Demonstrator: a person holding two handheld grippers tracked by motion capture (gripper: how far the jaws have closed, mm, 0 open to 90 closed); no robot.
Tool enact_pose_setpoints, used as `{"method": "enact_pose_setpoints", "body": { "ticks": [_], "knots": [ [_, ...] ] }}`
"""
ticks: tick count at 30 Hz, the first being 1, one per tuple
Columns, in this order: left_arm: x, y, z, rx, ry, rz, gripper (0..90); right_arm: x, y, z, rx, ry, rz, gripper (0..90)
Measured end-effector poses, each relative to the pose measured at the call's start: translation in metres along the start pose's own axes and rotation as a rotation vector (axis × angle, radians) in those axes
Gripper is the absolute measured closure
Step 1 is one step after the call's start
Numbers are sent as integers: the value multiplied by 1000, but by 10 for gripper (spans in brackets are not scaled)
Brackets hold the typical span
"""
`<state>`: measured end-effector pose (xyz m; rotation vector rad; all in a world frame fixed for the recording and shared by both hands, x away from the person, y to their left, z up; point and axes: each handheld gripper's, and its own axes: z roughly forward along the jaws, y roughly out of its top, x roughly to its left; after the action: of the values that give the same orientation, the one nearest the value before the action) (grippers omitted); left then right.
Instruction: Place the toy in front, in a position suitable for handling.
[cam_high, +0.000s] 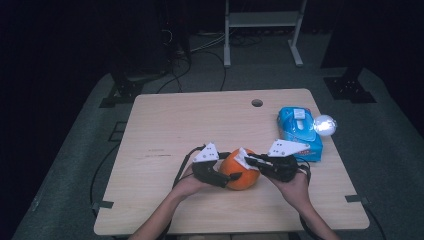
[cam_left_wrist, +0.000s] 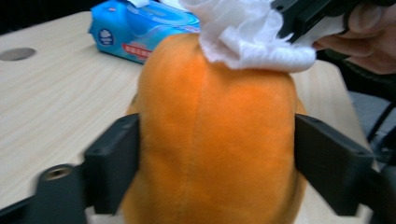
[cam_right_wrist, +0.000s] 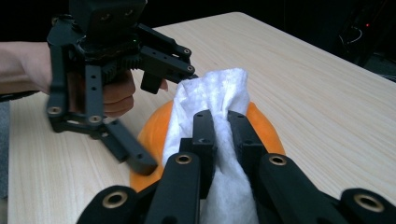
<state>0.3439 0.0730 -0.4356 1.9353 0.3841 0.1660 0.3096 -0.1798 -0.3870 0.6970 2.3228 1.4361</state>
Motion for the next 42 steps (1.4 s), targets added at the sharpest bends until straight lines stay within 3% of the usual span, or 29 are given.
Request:
{"method": "enact_pose_setpoints", "body": {
  "ticks": [2,5,7,10,14,18,21,23,25,27,29,31,33,35,37,42],
  "knots": [
    [2,0,-1,0,19,-24,253,2,0,-1,-2,-6,-8,818],
    [8,-1,-3,-13,32,-102,254,9,1,-2,9,-11,-41,817],
    [11,-2,-4,-18,22,-117,254,14,1,0,19,-12,-57,817],
    [5,-1,-3,-6,19,-88,256,14,3,3,26,-19,-63,817],
    [-7,2,2,18,14,1,279,8,5,3,9,-40,-50,818],
    [-15,5,5,29,-7,55,248,-5,3,0,-2,-50,-2,818],
    [-10,4,1,-9,-29,26,153,-7,-2,-2,-2,-36,9,818],
    [-6,3,1,2,-25,9,116,-6,-3,-3,1,-41,1,818],
    [-6,2,2,10,-33,13,182,-7,-3,-4,3,-42,1,817],
    [-9,0,4,21,-15,34,244,-6,-1,-4,8,-45,4,818],
    [-9,0,4,26,-8,33,274,1,2,-4,6,-65,-31,819],
    [-11,0,6,21,-9,31,281,10,6,-3,12,-50,-59,820],
    [-17,1,8,38,-13,78,291,22,10,4,25,-22,-97,820],
    [-21,1,8,47,-12,105,301,31,11,11,53,-35,-146,821],
    [-23,0,8,45,-14,114,308,30,13,12,53,-42,-143,821],
    [-26,-1,9,46,-25,136,310,7,11,3,49,-100,-81,820]
  ]
}}
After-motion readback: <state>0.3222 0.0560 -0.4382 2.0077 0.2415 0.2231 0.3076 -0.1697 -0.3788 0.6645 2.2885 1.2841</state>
